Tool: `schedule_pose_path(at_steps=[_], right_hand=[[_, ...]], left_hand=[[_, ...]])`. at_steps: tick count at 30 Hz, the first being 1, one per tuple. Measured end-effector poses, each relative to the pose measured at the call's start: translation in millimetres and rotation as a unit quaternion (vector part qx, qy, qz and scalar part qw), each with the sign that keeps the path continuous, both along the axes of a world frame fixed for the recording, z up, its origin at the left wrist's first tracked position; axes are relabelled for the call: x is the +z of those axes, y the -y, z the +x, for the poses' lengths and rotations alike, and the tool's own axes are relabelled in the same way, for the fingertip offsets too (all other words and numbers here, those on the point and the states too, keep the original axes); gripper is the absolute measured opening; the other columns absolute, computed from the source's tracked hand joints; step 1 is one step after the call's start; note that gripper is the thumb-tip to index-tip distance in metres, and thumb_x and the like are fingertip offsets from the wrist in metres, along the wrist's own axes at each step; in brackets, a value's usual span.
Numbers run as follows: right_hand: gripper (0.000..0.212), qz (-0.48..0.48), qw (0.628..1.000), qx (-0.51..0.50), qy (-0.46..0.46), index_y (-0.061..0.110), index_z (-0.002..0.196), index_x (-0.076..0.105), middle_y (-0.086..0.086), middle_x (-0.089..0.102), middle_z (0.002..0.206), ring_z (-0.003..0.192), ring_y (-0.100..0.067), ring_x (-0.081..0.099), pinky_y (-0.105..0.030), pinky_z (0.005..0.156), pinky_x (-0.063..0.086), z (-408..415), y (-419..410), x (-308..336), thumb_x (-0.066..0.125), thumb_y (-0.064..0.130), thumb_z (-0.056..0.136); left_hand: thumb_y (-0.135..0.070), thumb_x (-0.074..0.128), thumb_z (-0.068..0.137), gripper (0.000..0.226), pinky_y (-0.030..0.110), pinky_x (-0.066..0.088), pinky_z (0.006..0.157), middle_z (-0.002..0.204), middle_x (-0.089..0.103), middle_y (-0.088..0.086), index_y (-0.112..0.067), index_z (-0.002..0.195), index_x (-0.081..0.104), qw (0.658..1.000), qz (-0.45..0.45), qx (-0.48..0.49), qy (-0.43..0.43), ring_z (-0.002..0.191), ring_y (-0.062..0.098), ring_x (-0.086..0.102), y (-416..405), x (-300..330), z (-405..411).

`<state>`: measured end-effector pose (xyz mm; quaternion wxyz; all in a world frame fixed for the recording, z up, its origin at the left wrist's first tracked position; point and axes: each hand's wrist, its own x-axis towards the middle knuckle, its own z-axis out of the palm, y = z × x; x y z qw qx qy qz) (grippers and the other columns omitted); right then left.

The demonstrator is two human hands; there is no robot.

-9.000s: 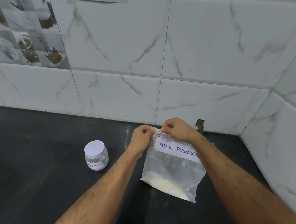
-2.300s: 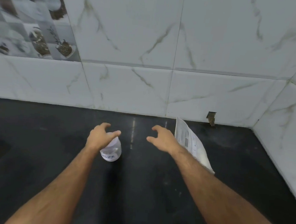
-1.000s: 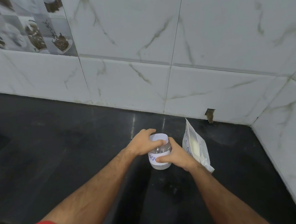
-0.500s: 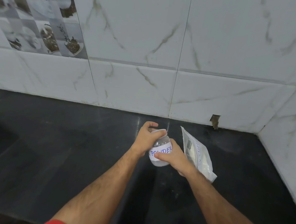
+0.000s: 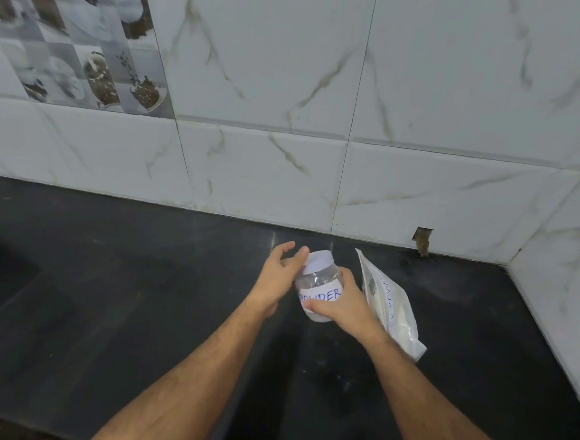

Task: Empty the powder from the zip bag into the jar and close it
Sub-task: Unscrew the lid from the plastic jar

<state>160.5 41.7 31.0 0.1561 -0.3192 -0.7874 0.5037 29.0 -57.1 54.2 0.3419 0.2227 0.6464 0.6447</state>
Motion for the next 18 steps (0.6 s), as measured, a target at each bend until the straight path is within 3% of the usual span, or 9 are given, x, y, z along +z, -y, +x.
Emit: schedule_pose_path(at_steps=[2,5,8,14,18], right_hand=[[0.076,-0.050,0.998,0.004,-0.023,0.029,0.130,0.040,0.012,0.060,0.113,0.102,-0.010,0.062,-0.019,0.078,0.051,6,-9,5,0.087,0.029,0.070],[0.070,-0.110,0.992,0.045,-0.041,0.029,0.128,0.045,0.007,0.064,0.117,0.107,-0.013,0.064,-0.021,0.080,0.054,13,-15,9,0.086,0.023,0.073],[0.072,-0.140,0.987,0.064,-0.049,0.028,0.130,0.046,0.004,0.066,0.118,0.107,-0.012,0.065,-0.023,0.082,0.056,14,-14,9,0.087,0.020,0.071],[0.075,-0.088,0.995,0.054,-0.015,0.031,0.131,0.041,0.011,0.060,0.116,0.105,-0.012,0.062,-0.016,0.075,0.053,10,-7,9,0.087,0.024,0.072],[0.077,-0.063,0.998,0.017,-0.017,0.034,0.132,0.038,0.015,0.057,0.115,0.104,-0.010,0.059,-0.014,0.074,0.049,10,-13,9,0.087,0.025,0.073]], left_hand=[[-0.027,0.066,0.094,0.047,0.033,0.053,0.096,0.112,0.072,0.004,-0.015,0.136,0.049,0.999,0.019,-0.013,0.022,0.105,0.016,0.070,8,0,-11],[-0.020,0.076,0.086,0.053,0.045,0.048,0.106,0.112,0.073,0.005,-0.016,0.133,0.053,0.998,0.028,-0.043,0.024,0.116,0.025,0.065,14,1,-20],[-0.018,0.076,0.082,0.069,0.040,0.049,0.104,0.130,0.062,0.007,-0.015,0.143,0.044,0.993,0.041,-0.101,0.035,0.121,0.025,0.062,11,11,-17],[-0.024,0.077,0.077,0.088,0.034,0.049,0.103,0.144,0.054,0.003,-0.021,0.153,0.032,0.985,0.013,-0.168,0.019,0.125,0.020,0.059,3,17,-8],[-0.015,0.068,0.092,0.072,0.034,0.044,0.106,0.140,0.060,0.000,-0.017,0.153,0.029,0.988,0.019,-0.155,0.017,0.126,0.018,0.058,8,15,-12]])
